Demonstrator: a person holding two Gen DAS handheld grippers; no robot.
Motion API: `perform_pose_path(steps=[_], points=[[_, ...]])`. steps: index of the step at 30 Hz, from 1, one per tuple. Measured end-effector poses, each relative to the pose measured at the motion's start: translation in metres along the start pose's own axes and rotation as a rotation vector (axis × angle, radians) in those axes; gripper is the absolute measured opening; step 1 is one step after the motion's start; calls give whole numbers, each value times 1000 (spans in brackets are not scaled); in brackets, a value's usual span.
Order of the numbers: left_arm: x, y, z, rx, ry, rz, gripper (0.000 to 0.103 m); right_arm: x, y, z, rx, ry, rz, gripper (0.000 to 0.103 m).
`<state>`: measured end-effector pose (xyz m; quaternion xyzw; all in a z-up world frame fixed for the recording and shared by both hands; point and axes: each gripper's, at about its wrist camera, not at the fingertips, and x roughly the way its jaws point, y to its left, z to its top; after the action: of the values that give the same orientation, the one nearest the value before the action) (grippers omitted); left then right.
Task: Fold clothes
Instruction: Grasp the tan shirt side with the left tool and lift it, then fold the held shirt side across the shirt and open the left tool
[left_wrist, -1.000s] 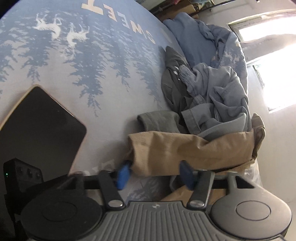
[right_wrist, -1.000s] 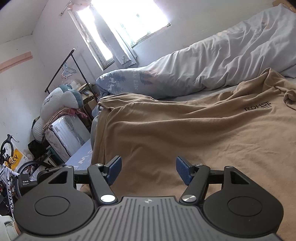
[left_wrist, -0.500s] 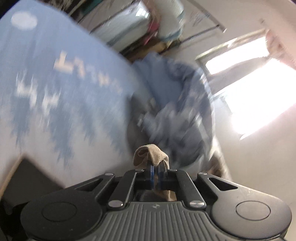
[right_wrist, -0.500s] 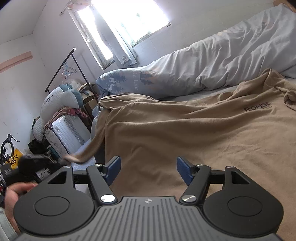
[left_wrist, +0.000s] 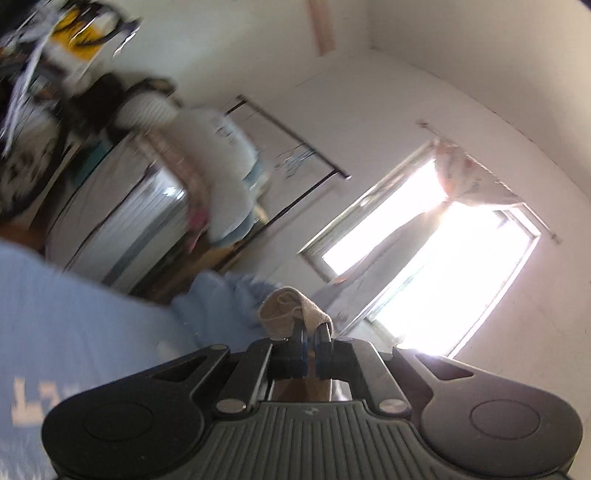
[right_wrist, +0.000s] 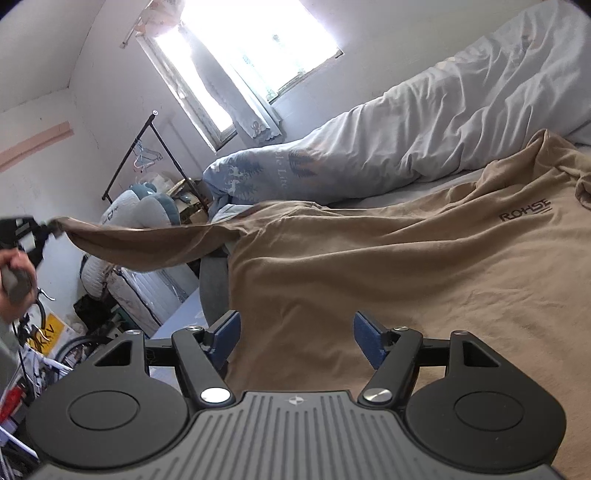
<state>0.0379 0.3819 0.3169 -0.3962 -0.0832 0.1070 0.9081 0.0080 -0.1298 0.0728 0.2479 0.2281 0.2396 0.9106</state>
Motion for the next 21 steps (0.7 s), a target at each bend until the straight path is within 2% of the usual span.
perform_pose_path(steps=[4, 10, 13, 16, 21], points=[[19, -51, 10, 65, 17, -55, 0, -2, -3, 4, 18, -4, 6, 70], [45, -126, -7, 126, 76, -121, 0, -10, -6, 13, 35, -25, 19, 70], [45, -168, -20, 169, 105, -177, 0, -16, -10, 20, 41, -41, 21, 70], [40, -214, -39, 220, 159, -244, 0, -21, -14, 27, 47, -60, 20, 70], [20, -280, -98, 332, 291, -330, 0, -34, -24, 38, 92, -100, 29, 70]])
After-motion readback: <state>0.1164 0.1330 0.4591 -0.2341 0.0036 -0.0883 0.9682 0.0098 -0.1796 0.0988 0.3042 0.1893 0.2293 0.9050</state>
